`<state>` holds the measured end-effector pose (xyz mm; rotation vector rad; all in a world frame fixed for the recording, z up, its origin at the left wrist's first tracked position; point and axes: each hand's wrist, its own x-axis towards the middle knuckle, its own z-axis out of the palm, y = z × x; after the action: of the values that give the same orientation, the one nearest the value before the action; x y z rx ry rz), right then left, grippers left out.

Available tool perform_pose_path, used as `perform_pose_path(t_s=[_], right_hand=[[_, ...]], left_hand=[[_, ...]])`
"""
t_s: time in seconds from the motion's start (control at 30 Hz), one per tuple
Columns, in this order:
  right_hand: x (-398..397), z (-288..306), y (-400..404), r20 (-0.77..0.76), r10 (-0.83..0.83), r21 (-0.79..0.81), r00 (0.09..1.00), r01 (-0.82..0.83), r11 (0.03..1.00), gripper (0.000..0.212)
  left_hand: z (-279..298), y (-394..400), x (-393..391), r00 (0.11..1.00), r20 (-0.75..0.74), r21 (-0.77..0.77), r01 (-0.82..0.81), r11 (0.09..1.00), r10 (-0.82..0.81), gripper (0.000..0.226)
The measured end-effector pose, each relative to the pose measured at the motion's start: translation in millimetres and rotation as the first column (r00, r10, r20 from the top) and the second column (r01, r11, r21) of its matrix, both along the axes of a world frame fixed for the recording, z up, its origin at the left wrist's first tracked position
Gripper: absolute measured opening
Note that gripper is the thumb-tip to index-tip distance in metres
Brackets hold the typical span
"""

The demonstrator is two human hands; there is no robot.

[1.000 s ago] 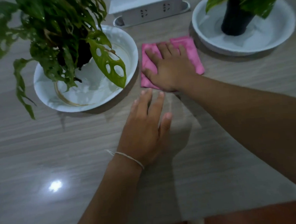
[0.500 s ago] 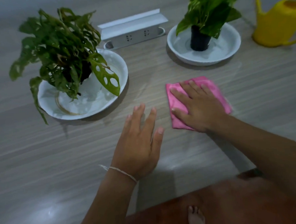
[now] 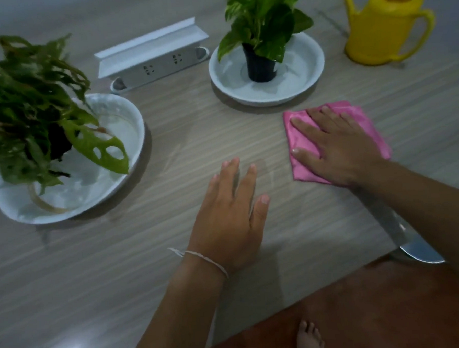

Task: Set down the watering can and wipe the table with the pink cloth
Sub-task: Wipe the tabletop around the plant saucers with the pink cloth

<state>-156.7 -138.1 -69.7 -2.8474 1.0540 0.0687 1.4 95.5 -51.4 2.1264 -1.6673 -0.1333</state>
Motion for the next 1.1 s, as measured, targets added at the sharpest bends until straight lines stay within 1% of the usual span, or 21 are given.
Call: perform_pose_path(t_s=[0.17,0.4,0.57,0.73,0.87,0.97,1.1], right_hand=[[-12,0,-45,0.004,-0.027,0.002,1.0,0.027,1.0,0.083],[-15,-3,-111,0.026,-0.058,0.015,0.998,0.058,0.998,0.086],[-15,0,-130,0.047,-0.073,0.039,0.996,0.071,0.997,0.092],[-16,-3,-126,0.036,-0.088,0.041,0.996,0.086,0.995,0.089],[-18,-2,-117,-0.002,-0.109,0.034,0.994,0.109,0.993,0.087],[-22,-4,-97,-0.017,-0.129,0.021,0.992,0.129,0.991,0.086],[-28,-1,-55,-0.038,-0.137,0.022,0.99,0.138,0.99,0.085]], left_hand=[[-5,-58,-19,0.999,-0.005,0.012,0.054,0.998,-0.054,0.063],[-5,-118,-40,0.996,-0.034,0.064,0.082,0.995,-0.08,0.062],[1,-143,-51,0.994,-0.04,0.033,0.105,0.994,-0.104,0.062],[1,-138,-51,0.994,-0.039,0.032,0.105,0.994,-0.104,0.064],[-1,-118,-44,0.994,-0.021,0.067,0.113,0.991,-0.112,0.063],[1,-96,-36,0.994,0.007,0.088,0.111,0.99,-0.112,0.062],[6,-61,-21,0.996,0.028,0.062,0.08,0.995,-0.081,0.058]])
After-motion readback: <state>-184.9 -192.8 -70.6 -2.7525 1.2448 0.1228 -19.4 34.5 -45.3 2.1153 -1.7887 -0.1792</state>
